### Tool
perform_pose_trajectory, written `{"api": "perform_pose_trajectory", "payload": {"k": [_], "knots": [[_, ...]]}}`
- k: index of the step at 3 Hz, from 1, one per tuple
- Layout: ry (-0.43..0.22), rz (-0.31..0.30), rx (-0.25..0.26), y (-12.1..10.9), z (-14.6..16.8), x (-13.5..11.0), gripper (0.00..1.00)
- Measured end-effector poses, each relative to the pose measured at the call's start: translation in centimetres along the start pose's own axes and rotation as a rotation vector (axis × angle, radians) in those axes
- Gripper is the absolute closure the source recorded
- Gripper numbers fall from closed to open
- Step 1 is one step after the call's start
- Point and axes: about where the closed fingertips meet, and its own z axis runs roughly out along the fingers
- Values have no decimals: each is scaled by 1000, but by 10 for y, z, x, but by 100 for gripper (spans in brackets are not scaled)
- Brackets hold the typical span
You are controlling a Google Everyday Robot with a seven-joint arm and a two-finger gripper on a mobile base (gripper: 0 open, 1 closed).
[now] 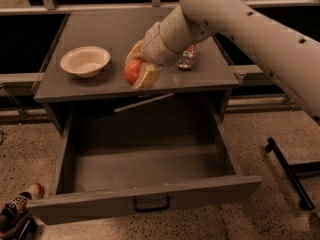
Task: Place apple into top drawer
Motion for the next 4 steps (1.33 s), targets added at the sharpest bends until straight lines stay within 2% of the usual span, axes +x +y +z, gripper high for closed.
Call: {"api": "perform_pose_trajectory", "payload": {"k": [1,2,3,4], "knots": [[-36,-153,-40,67,3,-35,100],[-36,-153,-40,67,3,-35,100],[-120,-171,-68,91,8,-49,100],[-146,-129,-139,133,22,-49,100]]}}
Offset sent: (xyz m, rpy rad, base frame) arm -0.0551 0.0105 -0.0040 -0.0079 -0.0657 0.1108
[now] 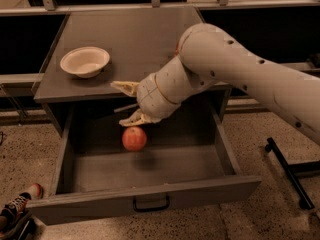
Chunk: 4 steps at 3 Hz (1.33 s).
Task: Place apple into top drawer
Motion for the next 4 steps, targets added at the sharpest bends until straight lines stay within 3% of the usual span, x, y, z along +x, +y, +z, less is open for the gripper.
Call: {"api": "perform_pose_trajectory", "payload": {"k": [1,2,4], "knots": [[33,54,-56,36,12,11,100],[33,54,-56,36,12,11,100],[33,54,-56,36,12,11,51]]}}
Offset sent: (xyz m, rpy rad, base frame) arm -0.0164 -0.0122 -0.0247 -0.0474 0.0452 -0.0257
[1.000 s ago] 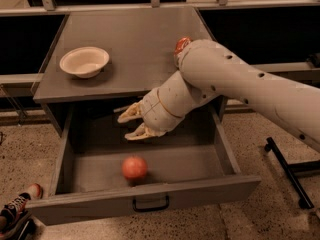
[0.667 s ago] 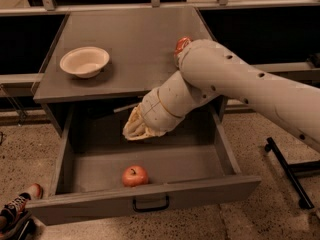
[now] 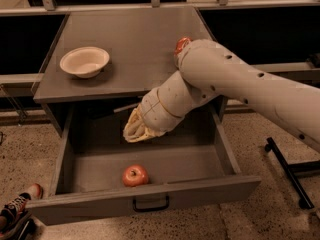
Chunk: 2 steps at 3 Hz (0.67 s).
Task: Place apple into top drawer
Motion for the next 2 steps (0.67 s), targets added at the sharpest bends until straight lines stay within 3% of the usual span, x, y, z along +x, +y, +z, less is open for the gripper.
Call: {"api": "perform_pose_trajectory", "payload": {"k": [1,2], "knots": [[0,0,0,0,0,0,19],[0,0,0,0,0,0,0]]}}
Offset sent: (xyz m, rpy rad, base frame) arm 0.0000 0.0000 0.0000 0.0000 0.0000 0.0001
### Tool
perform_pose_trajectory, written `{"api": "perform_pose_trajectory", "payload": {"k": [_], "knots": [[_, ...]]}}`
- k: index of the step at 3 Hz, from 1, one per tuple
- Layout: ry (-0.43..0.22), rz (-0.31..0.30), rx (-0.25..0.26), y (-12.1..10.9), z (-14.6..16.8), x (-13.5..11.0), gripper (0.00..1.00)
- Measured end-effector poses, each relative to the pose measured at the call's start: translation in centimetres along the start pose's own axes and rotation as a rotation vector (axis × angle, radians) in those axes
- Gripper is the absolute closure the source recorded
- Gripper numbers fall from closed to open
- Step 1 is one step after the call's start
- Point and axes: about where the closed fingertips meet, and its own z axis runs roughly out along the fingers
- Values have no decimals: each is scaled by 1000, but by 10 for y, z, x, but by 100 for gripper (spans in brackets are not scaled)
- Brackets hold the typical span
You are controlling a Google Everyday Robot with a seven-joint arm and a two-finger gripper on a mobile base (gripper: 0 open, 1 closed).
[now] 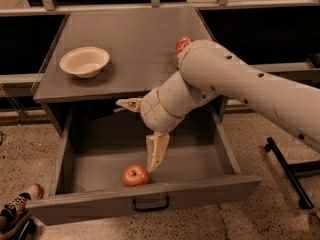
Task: Place apple into top drawer
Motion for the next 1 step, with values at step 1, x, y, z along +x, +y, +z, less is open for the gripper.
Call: {"api": "perform_pose_trajectory", "payload": {"k": [1], "knots": [[0,0,0,0,0,0,0]]}}
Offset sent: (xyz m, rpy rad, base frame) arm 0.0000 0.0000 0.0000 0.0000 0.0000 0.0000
